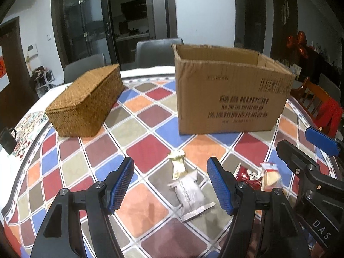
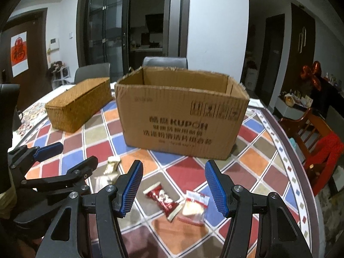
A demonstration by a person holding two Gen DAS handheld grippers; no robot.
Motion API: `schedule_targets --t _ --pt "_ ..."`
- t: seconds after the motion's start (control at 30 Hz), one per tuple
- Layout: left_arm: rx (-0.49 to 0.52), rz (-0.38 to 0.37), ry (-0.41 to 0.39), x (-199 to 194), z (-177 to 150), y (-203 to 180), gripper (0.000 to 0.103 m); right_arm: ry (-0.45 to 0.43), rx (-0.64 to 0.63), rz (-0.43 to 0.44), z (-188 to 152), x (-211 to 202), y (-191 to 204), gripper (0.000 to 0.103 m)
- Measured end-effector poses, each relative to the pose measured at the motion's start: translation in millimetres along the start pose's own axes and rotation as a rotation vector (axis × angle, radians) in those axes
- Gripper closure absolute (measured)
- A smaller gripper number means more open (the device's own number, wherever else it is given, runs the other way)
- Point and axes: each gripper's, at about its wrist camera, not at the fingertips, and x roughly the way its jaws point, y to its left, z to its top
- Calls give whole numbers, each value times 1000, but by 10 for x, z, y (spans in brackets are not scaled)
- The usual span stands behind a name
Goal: Organize snacks
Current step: 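Move both open tools back from the box toward the remaining snacks, then grasp the white wrapped pastry with the left tool while the right tool grasps the red-wrapped snack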
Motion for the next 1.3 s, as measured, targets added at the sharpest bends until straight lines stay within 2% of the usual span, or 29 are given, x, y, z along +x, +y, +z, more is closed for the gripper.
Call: schedule_targets --t 0.67,0.87,1.03,1.17,1.23,1.3 --pt "13 -8 151 421 -241 -148 34 186 -53 105 -249 516 -77 42" --pt "-5 -12 195 539 -284 -139 35 230 -66 132 -293 643 -65 43" --pt "-12 -7 211 596 -315 -108 41 258 -91 153 -346 745 -7 43" --pt "-8 -16 222 636 -342 -103 47 284 -98 173 -392 822 48 51" --pt "-6 -20 227 646 -360 -99 55 293 -94 179 -416 855 70 55" --pt "-10 -33 225 645 -371 -86 63 299 -87 182 -426 877 77 66"
